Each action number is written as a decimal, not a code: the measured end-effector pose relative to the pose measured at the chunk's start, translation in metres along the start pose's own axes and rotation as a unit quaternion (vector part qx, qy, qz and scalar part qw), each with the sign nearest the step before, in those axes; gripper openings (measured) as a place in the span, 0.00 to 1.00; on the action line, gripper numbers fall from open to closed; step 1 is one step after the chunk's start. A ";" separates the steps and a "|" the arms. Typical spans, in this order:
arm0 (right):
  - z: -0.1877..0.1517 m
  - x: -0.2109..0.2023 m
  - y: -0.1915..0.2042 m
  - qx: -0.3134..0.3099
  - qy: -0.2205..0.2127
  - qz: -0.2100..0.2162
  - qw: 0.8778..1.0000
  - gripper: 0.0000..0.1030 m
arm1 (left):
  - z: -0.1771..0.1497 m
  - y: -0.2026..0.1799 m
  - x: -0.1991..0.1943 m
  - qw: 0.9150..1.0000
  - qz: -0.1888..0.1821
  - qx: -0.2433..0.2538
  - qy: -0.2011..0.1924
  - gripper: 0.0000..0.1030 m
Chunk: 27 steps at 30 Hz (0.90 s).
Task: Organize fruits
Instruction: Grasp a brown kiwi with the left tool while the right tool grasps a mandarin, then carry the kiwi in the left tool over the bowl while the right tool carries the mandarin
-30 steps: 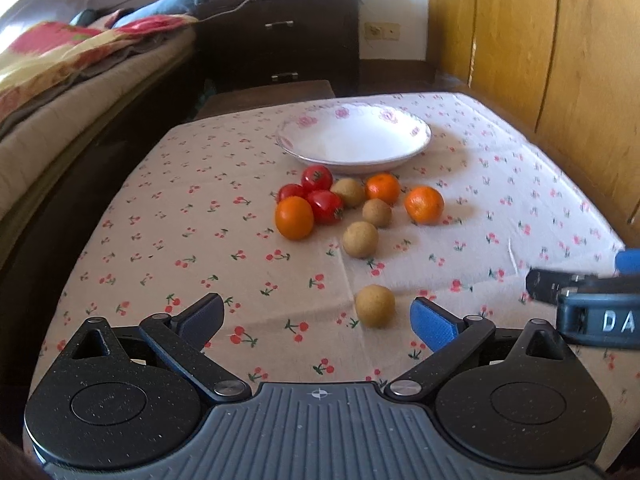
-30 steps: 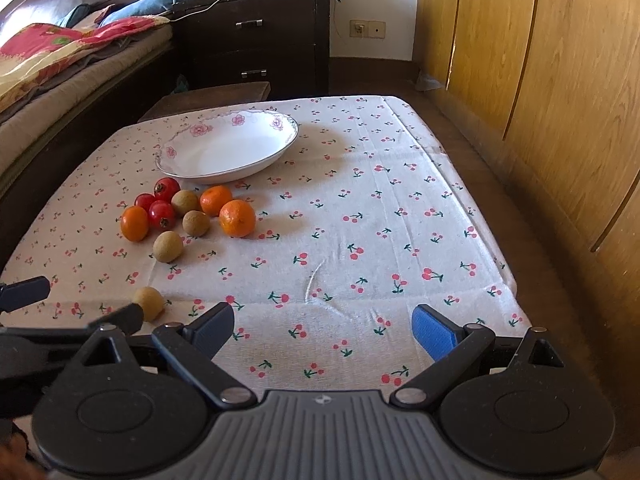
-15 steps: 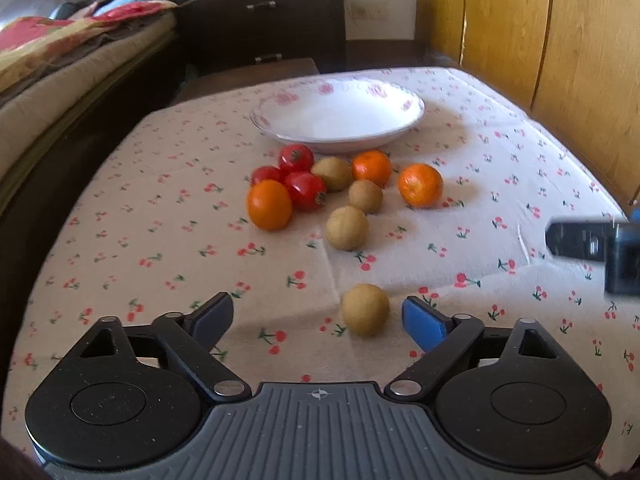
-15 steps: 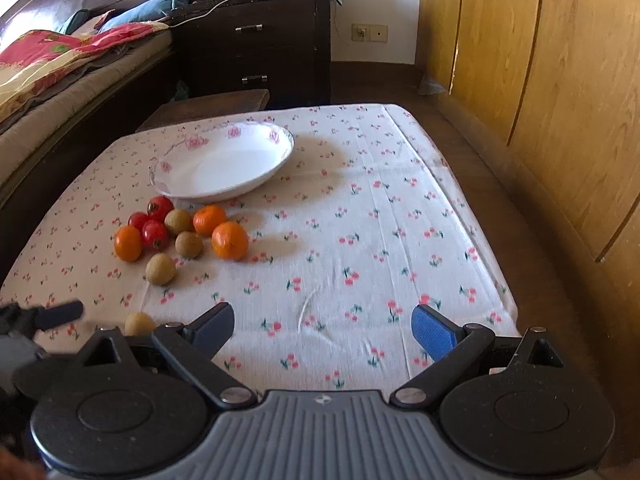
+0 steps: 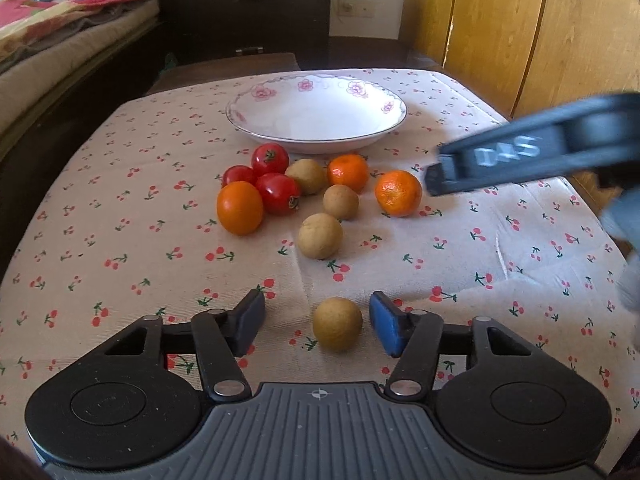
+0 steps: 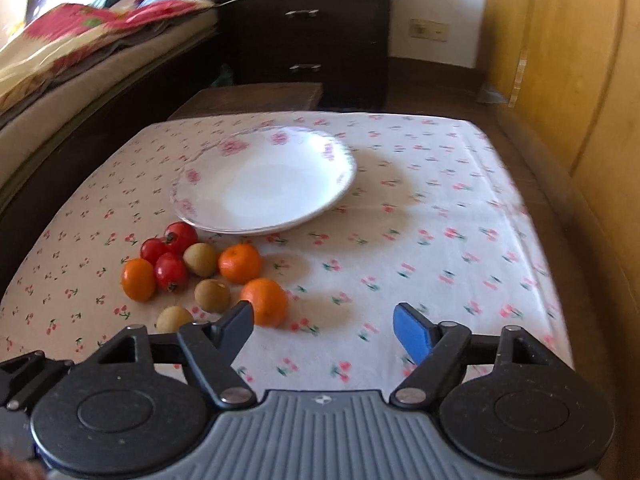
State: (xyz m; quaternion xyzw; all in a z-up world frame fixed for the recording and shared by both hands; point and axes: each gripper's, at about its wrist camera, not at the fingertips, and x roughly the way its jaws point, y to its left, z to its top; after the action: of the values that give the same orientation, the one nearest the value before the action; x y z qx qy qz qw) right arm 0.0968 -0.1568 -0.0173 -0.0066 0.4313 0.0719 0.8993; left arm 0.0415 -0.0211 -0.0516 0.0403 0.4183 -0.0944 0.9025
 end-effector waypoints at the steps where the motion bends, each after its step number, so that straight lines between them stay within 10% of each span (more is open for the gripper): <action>1: 0.002 0.005 0.002 -0.006 0.004 0.005 1.000 0.68 | 0.000 0.000 0.000 1.000 0.000 0.000 -0.001 0.60; 16: 0.003 0.036 0.019 -0.054 0.050 0.045 0.996 0.32 | -0.004 -0.003 -0.003 1.000 -0.021 0.020 -0.011 0.40; 27: -0.001 0.029 0.009 -0.041 0.057 0.044 0.997 0.29 | -0.010 -0.007 -0.010 0.999 -0.027 0.043 -0.009 0.35</action>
State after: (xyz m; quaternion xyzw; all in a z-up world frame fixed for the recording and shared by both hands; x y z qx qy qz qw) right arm 0.1124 -0.1442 -0.0398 -0.0289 0.4788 0.1287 0.8680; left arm 0.0259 -0.0253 -0.0505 0.0666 0.4070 -0.1373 0.9006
